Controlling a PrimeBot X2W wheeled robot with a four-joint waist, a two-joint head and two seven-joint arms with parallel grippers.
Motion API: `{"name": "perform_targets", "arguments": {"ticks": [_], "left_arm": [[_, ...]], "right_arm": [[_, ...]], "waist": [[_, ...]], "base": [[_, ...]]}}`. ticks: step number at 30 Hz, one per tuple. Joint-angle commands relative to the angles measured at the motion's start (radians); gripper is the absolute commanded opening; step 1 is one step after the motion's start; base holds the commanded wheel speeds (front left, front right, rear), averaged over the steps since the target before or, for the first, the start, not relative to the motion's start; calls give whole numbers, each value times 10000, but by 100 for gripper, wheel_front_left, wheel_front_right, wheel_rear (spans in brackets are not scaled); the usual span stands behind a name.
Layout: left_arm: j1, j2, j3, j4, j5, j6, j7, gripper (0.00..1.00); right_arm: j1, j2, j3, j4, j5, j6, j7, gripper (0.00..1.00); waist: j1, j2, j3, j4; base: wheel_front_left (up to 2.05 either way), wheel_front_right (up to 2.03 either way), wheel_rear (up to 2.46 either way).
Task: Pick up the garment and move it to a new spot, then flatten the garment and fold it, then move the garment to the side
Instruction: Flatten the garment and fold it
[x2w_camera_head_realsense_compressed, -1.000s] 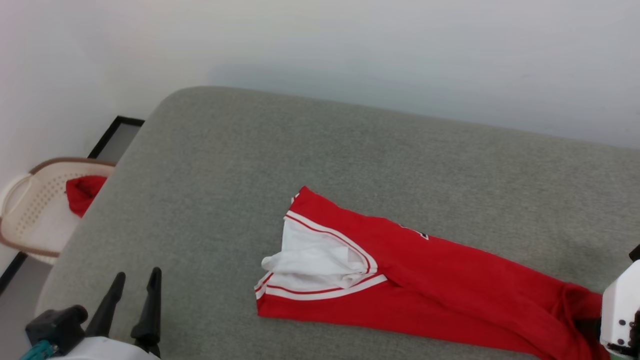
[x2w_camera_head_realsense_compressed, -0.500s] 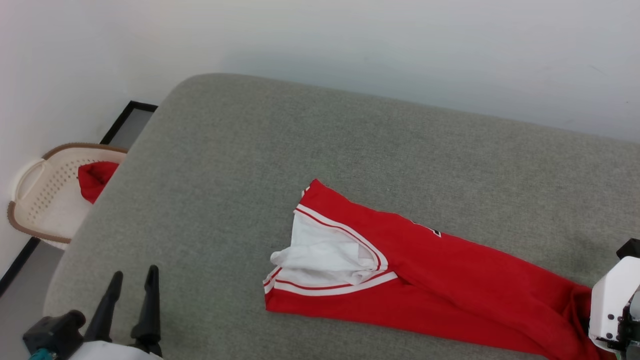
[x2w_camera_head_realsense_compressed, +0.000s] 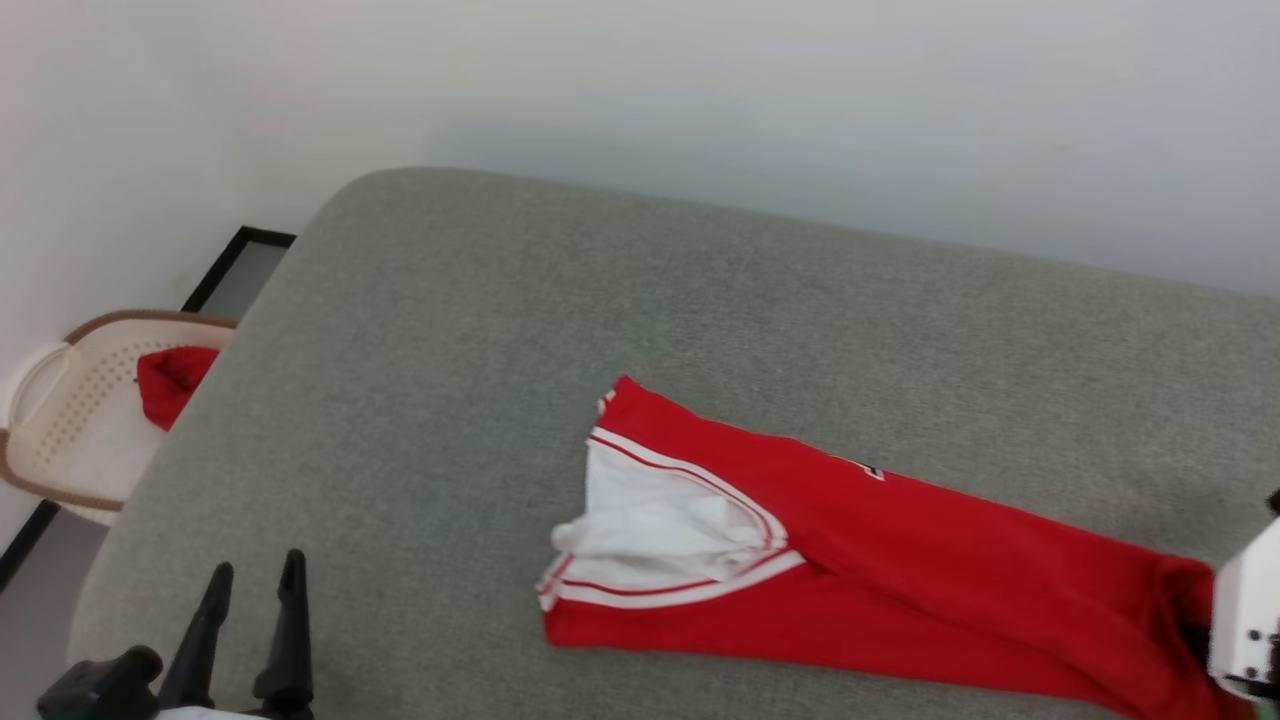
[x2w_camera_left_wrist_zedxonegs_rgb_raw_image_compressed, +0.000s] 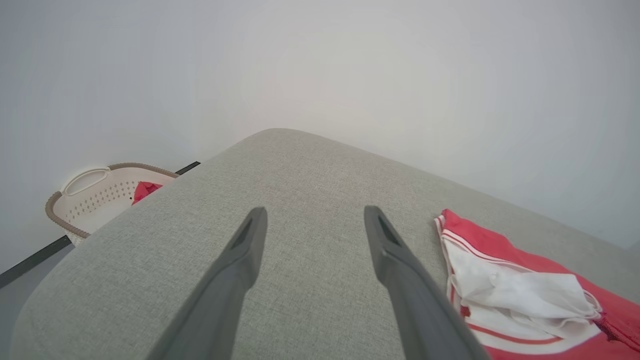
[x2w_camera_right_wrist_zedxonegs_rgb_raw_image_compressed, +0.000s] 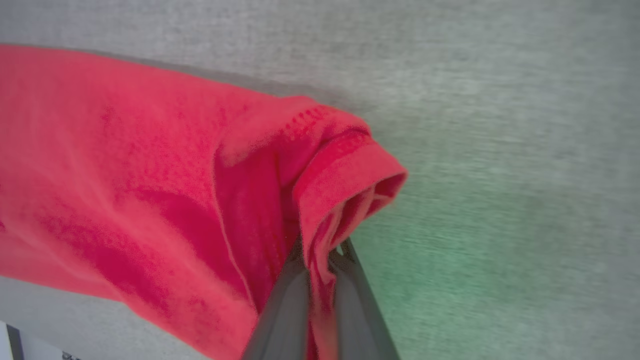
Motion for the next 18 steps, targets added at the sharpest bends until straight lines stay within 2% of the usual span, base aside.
{"name": "perform_targets", "arguments": {"ticks": [1,11,14,18], "left_arm": [[112,-22,91,16,103,-59,-3,100],[338,-108,306,48,234,-252,-3,100],[396,-144,341,71,204,-277,-3,100],[509,-142,352,145,144,-309,-3,100]], "right_arm": [[-53,-271,-2,86,-126,-19,-111,0],[-369,-1450,-219,887,-449,-17,-660,0],[-546,-1508,-178,1006,-446,-17,-677,0],[-435,-1423,226,472,-13,-16,-529,0]], "waist": [[0,0,-88,-131],[0,0,-260,-596],[0,0,-344,-720],[0,0,-533,-862]], "base": [[0,0,0],[0,0,0],[0,0,0],[0,0,0]]}}
